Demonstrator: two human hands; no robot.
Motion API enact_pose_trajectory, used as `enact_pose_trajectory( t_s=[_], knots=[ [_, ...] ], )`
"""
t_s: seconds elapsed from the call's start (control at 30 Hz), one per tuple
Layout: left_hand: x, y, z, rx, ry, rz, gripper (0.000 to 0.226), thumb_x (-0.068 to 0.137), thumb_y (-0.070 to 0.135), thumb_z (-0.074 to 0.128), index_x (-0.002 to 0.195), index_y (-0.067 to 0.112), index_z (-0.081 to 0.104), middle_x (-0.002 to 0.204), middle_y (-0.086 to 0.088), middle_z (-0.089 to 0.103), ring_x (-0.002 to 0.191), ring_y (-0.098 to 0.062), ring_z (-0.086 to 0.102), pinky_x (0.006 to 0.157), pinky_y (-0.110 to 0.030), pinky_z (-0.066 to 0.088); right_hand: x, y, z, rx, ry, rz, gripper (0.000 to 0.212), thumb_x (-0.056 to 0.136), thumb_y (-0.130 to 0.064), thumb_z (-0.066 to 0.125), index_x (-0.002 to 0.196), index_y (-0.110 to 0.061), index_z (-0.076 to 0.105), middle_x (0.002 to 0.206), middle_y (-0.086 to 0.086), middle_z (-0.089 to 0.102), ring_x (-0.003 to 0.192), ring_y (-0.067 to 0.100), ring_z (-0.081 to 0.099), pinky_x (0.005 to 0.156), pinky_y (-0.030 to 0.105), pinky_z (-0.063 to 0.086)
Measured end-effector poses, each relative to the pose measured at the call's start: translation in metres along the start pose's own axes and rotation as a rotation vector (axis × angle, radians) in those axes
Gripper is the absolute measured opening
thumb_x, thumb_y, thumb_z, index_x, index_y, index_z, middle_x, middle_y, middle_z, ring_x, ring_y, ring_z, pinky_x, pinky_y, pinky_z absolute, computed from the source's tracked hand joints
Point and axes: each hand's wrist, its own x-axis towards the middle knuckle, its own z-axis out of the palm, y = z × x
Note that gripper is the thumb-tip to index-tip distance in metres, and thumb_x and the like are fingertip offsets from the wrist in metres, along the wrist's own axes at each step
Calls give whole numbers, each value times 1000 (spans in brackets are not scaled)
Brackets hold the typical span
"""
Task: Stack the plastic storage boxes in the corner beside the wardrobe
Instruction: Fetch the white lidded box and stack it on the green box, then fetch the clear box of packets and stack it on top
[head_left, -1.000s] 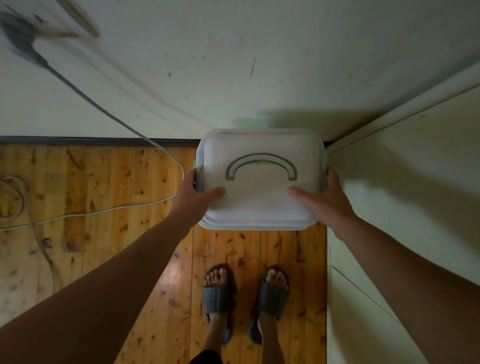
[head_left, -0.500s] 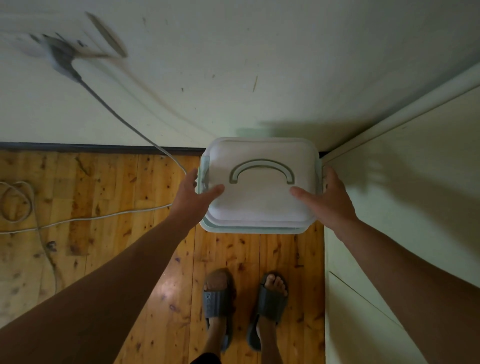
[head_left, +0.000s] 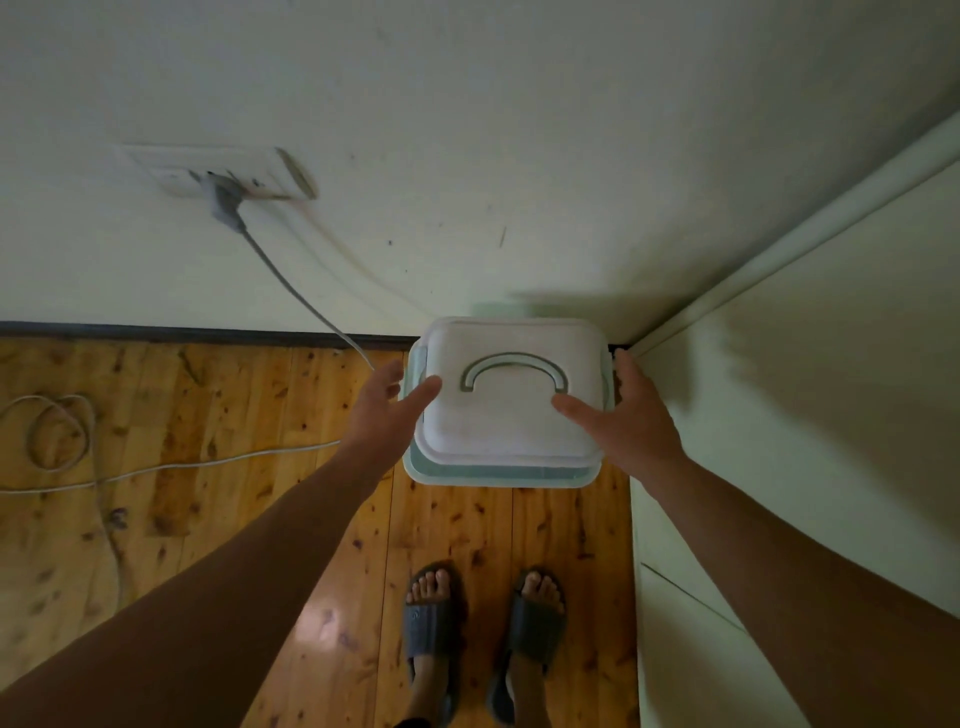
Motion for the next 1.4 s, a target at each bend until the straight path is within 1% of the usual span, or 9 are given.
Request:
enact_pose_trajectory(
  t_s=[0.1, 0.23, 0.33, 0.53, 0.7, 0.87, 1.0, 1.2, 1.4],
  knots=[
    [-12, 11, -5, 2, -3, 13, 49, 89, 43, 63, 132, 25, 51, 97, 26, 50, 103, -10, 51, 82, -32, 41, -14, -12, -4, 0, -14, -35, 100, 71, -59, 72, 149, -23, 22, 147, 4, 36, 131, 25, 39, 103, 48, 41],
    [-29, 25, -14, -9, -20, 27, 60, 88, 47, 61, 140, 21, 45, 130, 3, 54, 112, -15, 52, 86, -33, 42, -33, -28, -12, 0, -9, -65, 101, 71, -61, 70, 150, -24, 19, 152, 2, 31, 135, 23, 34, 107, 46, 36],
    [-45, 44, -25, -57, -14, 54, 65, 89, 45, 62, 145, 19, 40, 140, 0, 50, 114, -11, 49, 89, -31, 40, -48, -42, -20, -6, -7, -78, 99, 71, -62, 69, 149, -24, 22, 150, 3, 34, 133, 23, 37, 104, 47, 40],
    [-86, 82, -54, 23, -26, 147, 61, 91, 44, 59, 144, 20, 42, 139, -1, 53, 118, -14, 51, 90, -31, 41, -83, -72, -39, 3, 27, -86, 91, 74, -60, 68, 146, -23, 28, 142, 3, 42, 126, 22, 43, 99, 44, 44],
    [-113, 117, -77, 103, -60, 241, 62, 89, 47, 59, 144, 24, 41, 141, 0, 52, 123, -17, 51, 99, -38, 45, -109, -102, -57, 4, 55, -83, 84, 78, -59, 64, 145, -20, 32, 144, 6, 41, 128, 24, 42, 102, 46, 41],
    [-140, 157, -95, 101, -107, 325, 62, 86, 52, 61, 141, 29, 43, 141, 9, 48, 117, -5, 47, 94, -28, 43, -134, -134, -81, -38, 115, -137, 80, 85, -54, 59, 149, -21, 25, 153, 4, 30, 137, 23, 33, 108, 40, 31],
    [-160, 187, -110, 113, -121, 382, 54, 89, 46, 61, 137, 25, 49, 135, 9, 55, 113, -6, 53, 95, -29, 45, -155, -158, -100, -46, 169, -191, 70, 88, -48, 57, 147, -24, 29, 149, 2, 36, 134, 21, 36, 104, 36, 32],
    [-186, 233, -131, 128, -114, 515, 43, 92, 37, 61, 131, 21, 58, 126, 8, 61, 112, -6, 56, 94, -22, 40, -192, -187, -128, -70, 271, -295, 68, 89, -44, 56, 148, -27, 27, 147, -1, 39, 132, 17, 39, 104, 33, 33],
    [-208, 262, -130, 163, -166, 632, 35, 91, 35, 63, 124, 24, 62, 116, 13, 64, 100, 2, 58, 80, -9, 38, -229, -193, -154, -73, 382, -320, 69, 90, -47, 53, 149, -31, 22, 148, -4, 37, 131, 15, 40, 99, 31, 37]
  ],
)
